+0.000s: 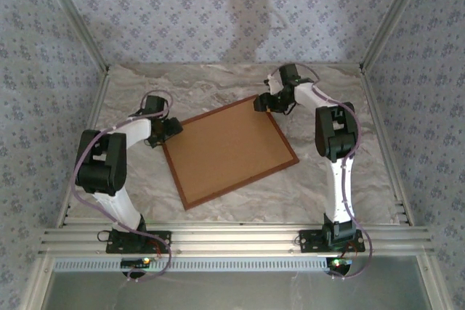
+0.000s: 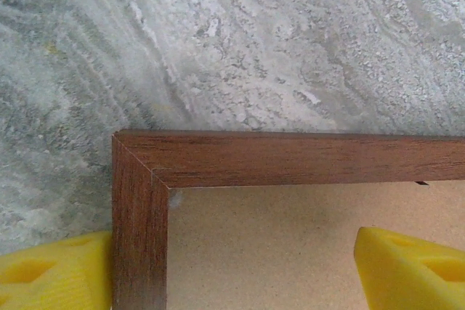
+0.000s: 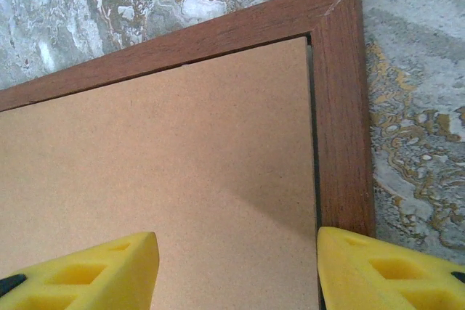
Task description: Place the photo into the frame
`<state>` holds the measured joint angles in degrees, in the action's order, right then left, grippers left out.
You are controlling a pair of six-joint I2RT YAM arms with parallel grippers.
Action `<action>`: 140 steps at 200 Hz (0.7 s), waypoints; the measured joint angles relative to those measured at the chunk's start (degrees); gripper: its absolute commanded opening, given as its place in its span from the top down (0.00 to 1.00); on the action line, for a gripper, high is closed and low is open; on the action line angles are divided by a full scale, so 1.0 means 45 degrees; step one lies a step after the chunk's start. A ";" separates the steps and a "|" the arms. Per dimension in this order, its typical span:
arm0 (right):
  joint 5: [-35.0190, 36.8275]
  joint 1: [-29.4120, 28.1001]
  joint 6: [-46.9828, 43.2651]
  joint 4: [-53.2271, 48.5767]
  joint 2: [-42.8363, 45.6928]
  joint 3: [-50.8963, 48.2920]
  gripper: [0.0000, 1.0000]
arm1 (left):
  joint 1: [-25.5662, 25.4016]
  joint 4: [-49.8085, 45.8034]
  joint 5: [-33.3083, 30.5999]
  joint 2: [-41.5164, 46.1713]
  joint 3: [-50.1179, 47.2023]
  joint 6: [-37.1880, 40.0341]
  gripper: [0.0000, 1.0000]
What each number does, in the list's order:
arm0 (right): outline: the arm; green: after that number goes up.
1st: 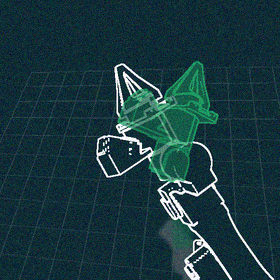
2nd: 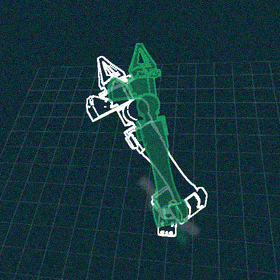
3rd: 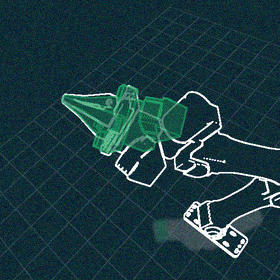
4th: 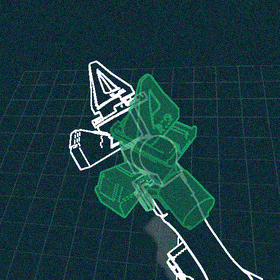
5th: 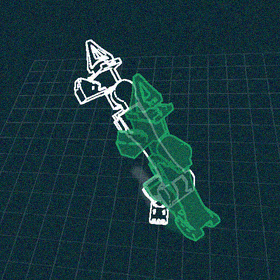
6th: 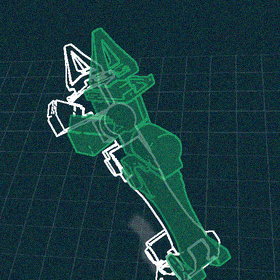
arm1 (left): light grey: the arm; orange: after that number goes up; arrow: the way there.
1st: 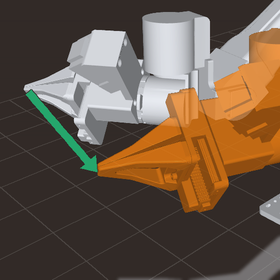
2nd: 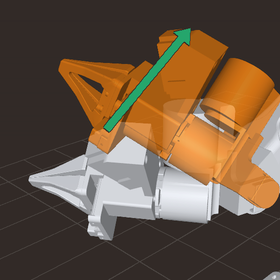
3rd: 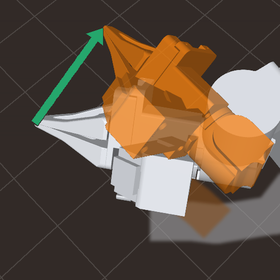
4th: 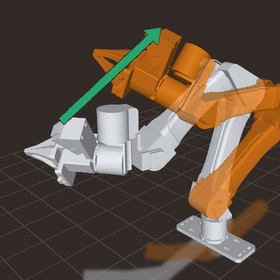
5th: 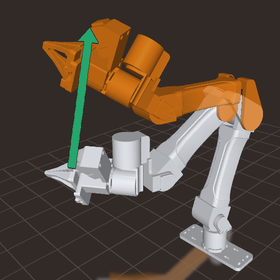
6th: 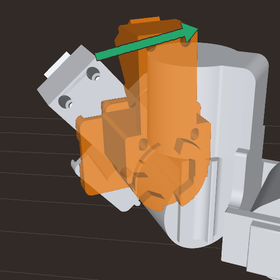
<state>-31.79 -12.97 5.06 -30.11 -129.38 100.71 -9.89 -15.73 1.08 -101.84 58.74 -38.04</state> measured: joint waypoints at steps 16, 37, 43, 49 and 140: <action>0.0005 0.0029 0.0010 0.0180 0.0092 -0.0185 0.41 | -0.0073 -0.0015 -0.0112 -0.0078 0.0087 -0.0049 0.19; 0.0019 0.0044 0.0112 0.0515 0.0262 -0.0495 0.42 | -0.0155 -0.0015 -0.0223 -0.0160 0.0160 -0.0097 0.20; 0.0044 0.0044 0.0151 0.0607 0.0311 -0.0588 0.42 | -0.0175 -0.0010 -0.0253 -0.0185 0.0175 -0.0102 0.20; 0.0092 0.0044 0.0209 0.0690 0.0345 -0.0661 0.42 | -0.0214 -0.0005 -0.0306 -0.0219 0.0185 -0.0102 0.20; 0.1384 -0.0340 0.0437 0.1200 0.0831 -0.1311 0.43 | -0.0646 0.0000 -0.1078 -0.0709 0.0427 -0.0097 0.21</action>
<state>-25.56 -14.50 7.03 -24.71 -125.64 94.80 -12.80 -15.73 -3.77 -105.03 60.66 -38.48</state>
